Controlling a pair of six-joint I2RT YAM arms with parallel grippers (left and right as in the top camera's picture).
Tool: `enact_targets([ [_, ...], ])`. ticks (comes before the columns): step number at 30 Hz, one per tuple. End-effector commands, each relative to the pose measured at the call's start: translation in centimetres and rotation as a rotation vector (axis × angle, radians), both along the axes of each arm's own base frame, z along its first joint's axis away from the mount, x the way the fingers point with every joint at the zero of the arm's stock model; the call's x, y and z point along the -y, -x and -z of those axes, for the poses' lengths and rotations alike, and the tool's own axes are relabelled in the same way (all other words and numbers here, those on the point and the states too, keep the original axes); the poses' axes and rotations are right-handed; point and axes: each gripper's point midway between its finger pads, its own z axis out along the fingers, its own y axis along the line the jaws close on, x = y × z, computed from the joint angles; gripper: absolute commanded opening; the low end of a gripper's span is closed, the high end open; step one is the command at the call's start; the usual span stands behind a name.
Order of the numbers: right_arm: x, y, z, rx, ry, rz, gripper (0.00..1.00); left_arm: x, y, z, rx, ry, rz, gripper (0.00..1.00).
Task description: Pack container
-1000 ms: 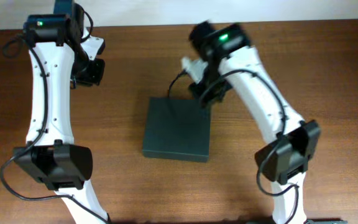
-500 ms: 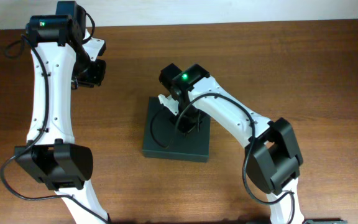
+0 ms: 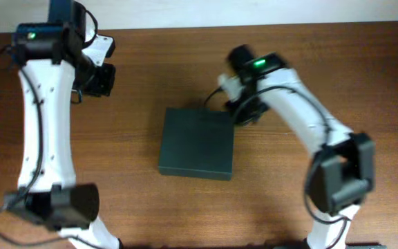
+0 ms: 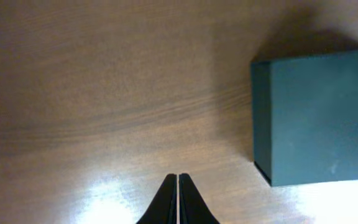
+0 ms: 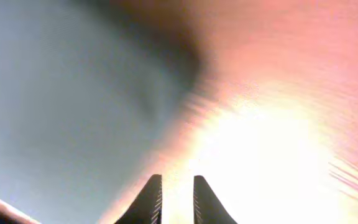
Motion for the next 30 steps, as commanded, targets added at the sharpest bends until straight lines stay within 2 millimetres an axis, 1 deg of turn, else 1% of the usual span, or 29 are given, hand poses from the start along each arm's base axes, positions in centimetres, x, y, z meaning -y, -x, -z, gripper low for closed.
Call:
enact_targets([
  [1,5.3,-1.1,-6.7,0.188,-0.017,0.104,0.21,1.3,2.6,-2.9,0.111,0.041,0.066,0.04],
  [2,6.4,-1.2,-7.8,0.219,-0.02,0.123,0.21,1.5,3.1,-3.0,0.128,0.04,0.072,0.04],
  [3,8.1,-1.0,-9.6,0.268,-0.025,0.165,0.22,1.8,4.3,-2.9,0.159,0.037,0.093,0.04],
  [4,8.7,-0.9,-10.4,0.288,-0.025,0.18,0.22,2.0,4.9,-2.7,0.175,0.037,0.101,0.05],
  [5,10.0,-0.1,-12.2,0.342,-0.017,0.21,0.22,2.6,6.1,-2.2,0.208,0.035,0.126,0.07],
  [6,10.5,0.3,-12.8,0.364,-0.008,0.219,0.22,3.1,7.1,-1.7,0.236,0.036,0.144,0.09],
  [8,11.1,1.4,-13.6,0.406,0.015,0.229,0.22,3.6,8.6,-0.5,0.271,0.033,0.175,0.11],
  [10,11.3,2.6,-13.9,0.436,0.015,0.244,0.22,3.9,9.8,0.5,0.311,0.038,0.19,0.11],
  [11,11.4,3.2,-13.9,0.452,0.007,0.258,0.22,4.0,10.4,0.9,0.331,0.038,0.197,0.12],
  [14,11.7,5.5,-13.2,0.507,-0.015,0.306,0.22,4.2,12.5,2.4,0.398,0.051,0.194,0.2],
  [16,12.0,7.3,-12.3,0.537,-0.023,0.337,0.23,4.1,13.5,2.7,0.447,0.061,0.19,0.34],
  [17,12.2,8.2,-11.7,0.545,-0.025,0.354,0.24,4.1,14.0,2.8,0.477,0.061,0.189,0.45],
  [18,12.4,9.7,-10.6,0.548,-0.023,0.368,0.25,4.0,14.4,2.6,0.515,0.068,0.172,0.64],
  [19,12.5,10.6,-9.8,0.544,-0.021,0.371,0.27,3.7,14.7,2.6,0.537,0.062,0.158,0.86],
  [20,12.6,11.6,-8.9,0.537,-0.021,0.381,0.31,3.1,15.1,2.6,0.551,0.044,0.125,0.99],
  [22,12.9,13.4,-7.2,0.52,-0.027,0.42,0.4,2.3,15.6,2.6,0.569,0.026,0.071,0.99],
  [23,12.9,14.2,-6.5,0.515,-0.029,0.424,0.51,2.1,16.0,2.7,0.567,0.016,0.064,0.99],
  [25,13.0,15.4,-5.7,0.514,-0.041,0.458,0.62,2.0,16.4,3.0,0.554,0.016,0.064,0.99],
  [26,13.0,15.5,-5.7,0.531,-0.052,0.476,0.74,2.0,16.5,3.1,0.548,0.019,0.057,0.99],
  [27,13.2,15.6,-5.8,0.553,-0.053,0.479,0.89,2.0,16.6,3.1,0.546,0.019,0.057,0.99],
  [28,13.4,15.6,-6.0,0.573,-0.05,0.49,0.99,2.0,16.6,3.1,0.547,0.018,0.057,0.99],
  [30,13.6,15.5,-6.4,0.6,-0.046,0.496,0.99,1.5,16.3,3.0,0.557,-0.003,0.039,0.99],
])
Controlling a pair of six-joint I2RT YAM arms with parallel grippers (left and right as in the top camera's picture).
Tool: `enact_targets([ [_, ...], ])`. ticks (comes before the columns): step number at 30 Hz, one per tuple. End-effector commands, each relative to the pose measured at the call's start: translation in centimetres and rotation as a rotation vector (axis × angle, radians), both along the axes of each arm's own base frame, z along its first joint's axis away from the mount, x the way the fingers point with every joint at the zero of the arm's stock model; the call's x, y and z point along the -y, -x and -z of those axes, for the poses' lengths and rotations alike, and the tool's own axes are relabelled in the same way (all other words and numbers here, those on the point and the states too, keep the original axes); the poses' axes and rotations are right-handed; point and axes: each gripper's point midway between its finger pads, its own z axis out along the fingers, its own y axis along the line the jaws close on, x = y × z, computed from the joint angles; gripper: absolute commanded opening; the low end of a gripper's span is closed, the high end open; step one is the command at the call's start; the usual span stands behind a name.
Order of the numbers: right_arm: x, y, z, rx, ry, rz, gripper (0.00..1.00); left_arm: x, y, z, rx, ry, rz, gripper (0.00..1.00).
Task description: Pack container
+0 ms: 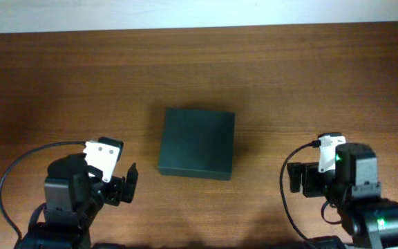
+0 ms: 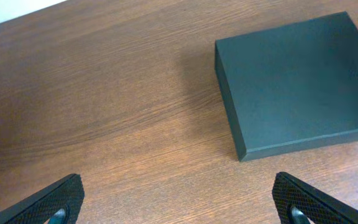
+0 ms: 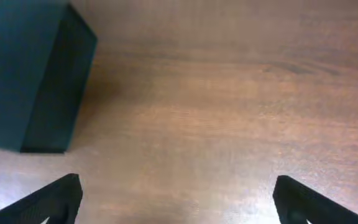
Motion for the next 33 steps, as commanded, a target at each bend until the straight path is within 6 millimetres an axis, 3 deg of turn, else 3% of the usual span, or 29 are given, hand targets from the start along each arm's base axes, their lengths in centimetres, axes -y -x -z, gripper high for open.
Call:
enact_targets([
  [1,0.8,-0.4,-1.0,0.063,0.001,0.063,0.99,-1.9,-0.3,0.1,0.013,-0.045,-0.107,0.99],
  [6,0.8,-0.5,-0.7,0.046,0.003,0.063,0.99,-4.9,-0.3,-0.5,0.043,-0.106,-0.291,0.99],
  [25,0.7,-1.0,1.3,-0.054,0.014,0.062,0.99,-4.8,-0.4,-0.6,0.046,-0.102,-0.288,0.99],
  [30,0.9,-0.1,-0.8,0.054,0.008,0.068,0.99,-4.8,-0.4,-0.6,0.046,-0.102,-0.288,0.99],
  [33,1.1,1.4,-3.2,0.196,-0.008,0.068,0.99,-4.8,-0.4,-0.6,0.046,-0.102,-0.288,0.99],
])
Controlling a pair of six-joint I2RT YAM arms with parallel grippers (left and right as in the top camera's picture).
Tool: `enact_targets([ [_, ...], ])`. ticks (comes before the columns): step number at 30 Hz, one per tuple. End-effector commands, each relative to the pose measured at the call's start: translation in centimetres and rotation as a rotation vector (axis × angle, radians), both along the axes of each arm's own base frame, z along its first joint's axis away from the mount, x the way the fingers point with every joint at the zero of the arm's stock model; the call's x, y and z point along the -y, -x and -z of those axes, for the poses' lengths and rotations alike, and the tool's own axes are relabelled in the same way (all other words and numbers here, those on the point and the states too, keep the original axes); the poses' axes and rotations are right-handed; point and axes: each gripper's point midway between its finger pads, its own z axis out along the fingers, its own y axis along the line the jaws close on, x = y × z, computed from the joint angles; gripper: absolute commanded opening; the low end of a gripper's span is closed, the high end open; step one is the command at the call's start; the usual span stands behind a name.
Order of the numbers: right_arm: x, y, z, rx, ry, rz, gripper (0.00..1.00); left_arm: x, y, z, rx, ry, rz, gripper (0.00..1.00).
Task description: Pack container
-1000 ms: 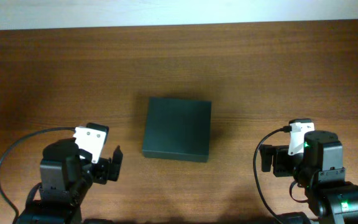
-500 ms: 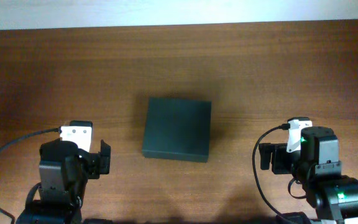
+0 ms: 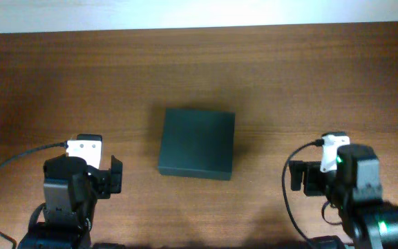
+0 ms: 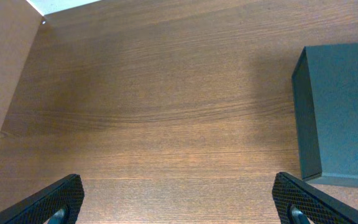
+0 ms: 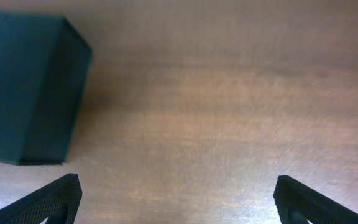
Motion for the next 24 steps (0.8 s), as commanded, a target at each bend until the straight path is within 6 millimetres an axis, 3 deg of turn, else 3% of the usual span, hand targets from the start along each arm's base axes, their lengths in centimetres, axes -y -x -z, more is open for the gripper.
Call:
enact_targets([
  [1,0.6,1.4,-2.8,0.181,-0.004,0.023,0.99,-0.2,0.0,0.2,0.002,0.004,-0.017,0.99],
  [4,0.9,2.1,-5.6,0.43,0.001,0.021,0.99,-0.2,0.0,0.2,0.002,0.004,-0.017,0.99],
  [6,1.4,1.8,-6.1,0.567,0.003,0.05,0.99,-0.2,0.0,0.2,0.002,0.004,-0.017,0.99],
  [10,1.9,-0.7,-4.5,0.785,0.011,0.083,0.99,-0.2,0.0,0.2,0.002,0.004,-0.017,0.99],
  [15,1.7,-3.1,-2.4,0.897,0.049,0.062,0.99,-0.2,0.0,0.2,0.002,0.004,-0.017,0.99],
  [22,1.6,-3.9,3.1,0.776,0.108,0.025,0.99,-0.2,0.0,0.2,0.002,0.004,-0.017,0.99],
  [24,1.6,-3.9,3.1,0.779,0.108,0.026,0.99,-0.2,0.0,0.2,0.002,0.004,-0.017,0.99],
])
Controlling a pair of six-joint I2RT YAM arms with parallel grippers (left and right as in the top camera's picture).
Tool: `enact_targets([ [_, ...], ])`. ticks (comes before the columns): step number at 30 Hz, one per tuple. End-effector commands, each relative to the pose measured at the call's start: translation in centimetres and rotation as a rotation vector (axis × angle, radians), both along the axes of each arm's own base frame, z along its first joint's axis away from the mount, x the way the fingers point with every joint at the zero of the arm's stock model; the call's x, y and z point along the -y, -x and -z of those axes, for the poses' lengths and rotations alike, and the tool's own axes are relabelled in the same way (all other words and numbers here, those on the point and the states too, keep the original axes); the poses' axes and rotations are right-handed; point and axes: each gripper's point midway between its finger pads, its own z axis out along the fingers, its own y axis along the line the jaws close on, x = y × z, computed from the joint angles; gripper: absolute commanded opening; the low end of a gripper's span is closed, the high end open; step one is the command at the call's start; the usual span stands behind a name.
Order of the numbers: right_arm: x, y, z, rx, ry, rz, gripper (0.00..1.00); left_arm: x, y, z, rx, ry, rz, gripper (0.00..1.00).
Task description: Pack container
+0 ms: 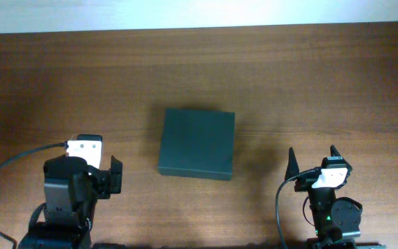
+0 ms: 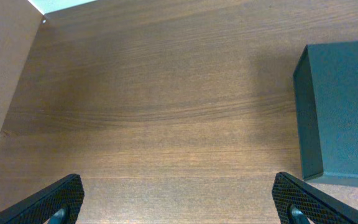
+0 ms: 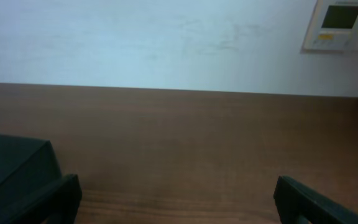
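Note:
A closed dark green box [image 1: 197, 143] lies flat in the middle of the wooden table [image 1: 309, 76]. It shows at the right edge of the left wrist view [image 2: 344, 112] and low at the left of the right wrist view [image 3: 11, 165]. My left gripper [image 1: 115, 174] sits near the front edge, left of the box. It is open wide over bare wood [image 2: 176, 202]. My right gripper [image 1: 312, 160] is at the front right, fingers pointing toward the far side, open wide and holding nothing [image 3: 179, 202]. Neither touches the box.
The right wrist view looks level across the table to a pale wall with a small control panel [image 3: 340, 25]. A brown panel [image 2: 2, 74] borders the table's left side in the left wrist view. Cables run from both arm bases.
My right wrist has tilted up: its camera looked down at the table and the box corner, and now looks level toward the wall. The left arm and the box have not moved.
Both arms were stretched over the table, the left gripper shut at the far left and the right with its jaws close together by the box's far right corner. Then both were back at the front edge, open wide. The left wrist turned slightly, then the right one tilted up.

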Motion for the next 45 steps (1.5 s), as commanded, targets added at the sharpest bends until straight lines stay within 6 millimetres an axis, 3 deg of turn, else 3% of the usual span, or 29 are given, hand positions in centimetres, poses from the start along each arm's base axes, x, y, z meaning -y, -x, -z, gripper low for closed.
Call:
enact_targets([
  [1,0.2,0.1,0.2,-0.002,0.02,0.011,0.99,-0.1,0.0,0.0,0.006,0.006,-0.014,0.99],
  [28,0.2,0.0,0.2,-0.002,0.02,0.01,0.99,-0.6,0.4,-0.3,0.014,-0.039,-0.011,0.99],
  [32,0.2,0.0,0.2,-0.002,0.02,0.01,0.99,2.1,2.6,-1.3,0.132,0.148,0.074,0.99],
  [35,0.2,0.0,0.2,-0.002,0.02,0.01,0.99,2.6,3.1,-0.9,0.241,0.212,0.083,0.99],
  [40,0.2,0.0,0.2,-0.002,0.02,0.01,0.99,2.7,1.7,0.7,0.454,0.23,0.098,0.99],
  [45,0.2,0.0,0.2,-0.002,0.02,0.01,0.99,1.9,-0.7,0.6,0.733,0.224,0.061,0.99],
])
